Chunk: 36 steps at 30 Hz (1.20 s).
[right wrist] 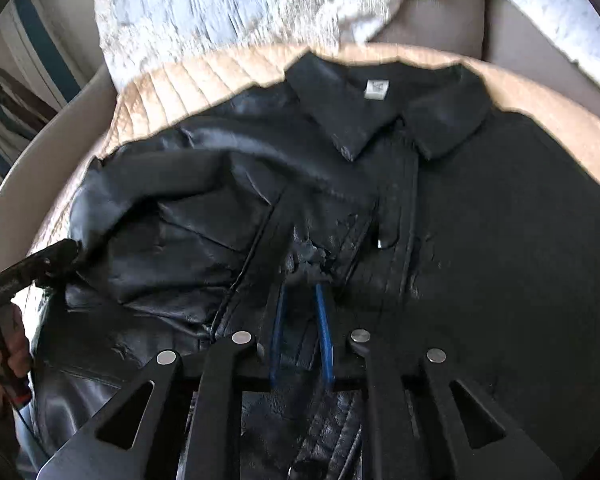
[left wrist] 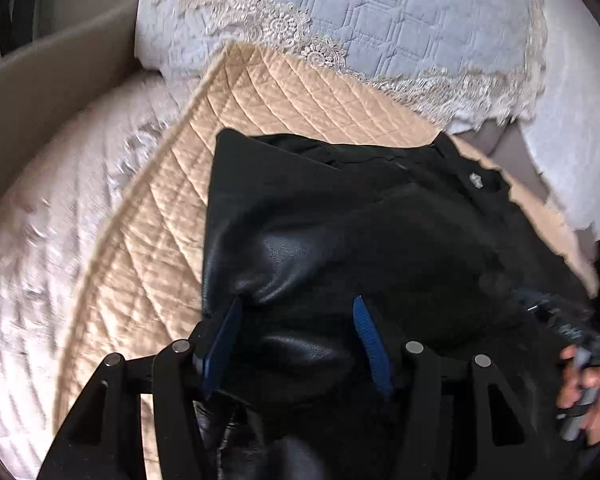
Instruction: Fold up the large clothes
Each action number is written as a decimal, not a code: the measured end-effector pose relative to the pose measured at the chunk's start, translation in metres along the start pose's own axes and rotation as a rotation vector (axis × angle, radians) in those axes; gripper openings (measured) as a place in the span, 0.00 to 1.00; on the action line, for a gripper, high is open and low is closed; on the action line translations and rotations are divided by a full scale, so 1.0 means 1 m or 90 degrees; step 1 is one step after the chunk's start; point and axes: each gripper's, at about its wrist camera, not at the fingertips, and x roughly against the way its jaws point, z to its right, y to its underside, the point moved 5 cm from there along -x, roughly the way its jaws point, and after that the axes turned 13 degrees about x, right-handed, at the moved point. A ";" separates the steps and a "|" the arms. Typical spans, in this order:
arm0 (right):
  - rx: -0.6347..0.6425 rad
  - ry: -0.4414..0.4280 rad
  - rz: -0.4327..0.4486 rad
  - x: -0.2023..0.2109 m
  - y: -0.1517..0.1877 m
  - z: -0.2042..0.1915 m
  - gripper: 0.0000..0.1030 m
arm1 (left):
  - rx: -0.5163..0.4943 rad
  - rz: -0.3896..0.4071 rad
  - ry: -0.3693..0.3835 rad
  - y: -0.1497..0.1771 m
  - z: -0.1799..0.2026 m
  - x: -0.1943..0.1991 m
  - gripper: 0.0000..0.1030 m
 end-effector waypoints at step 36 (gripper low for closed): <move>-0.357 0.163 0.147 0.214 0.202 0.201 0.54 | -0.147 0.035 0.032 0.118 0.135 0.094 0.58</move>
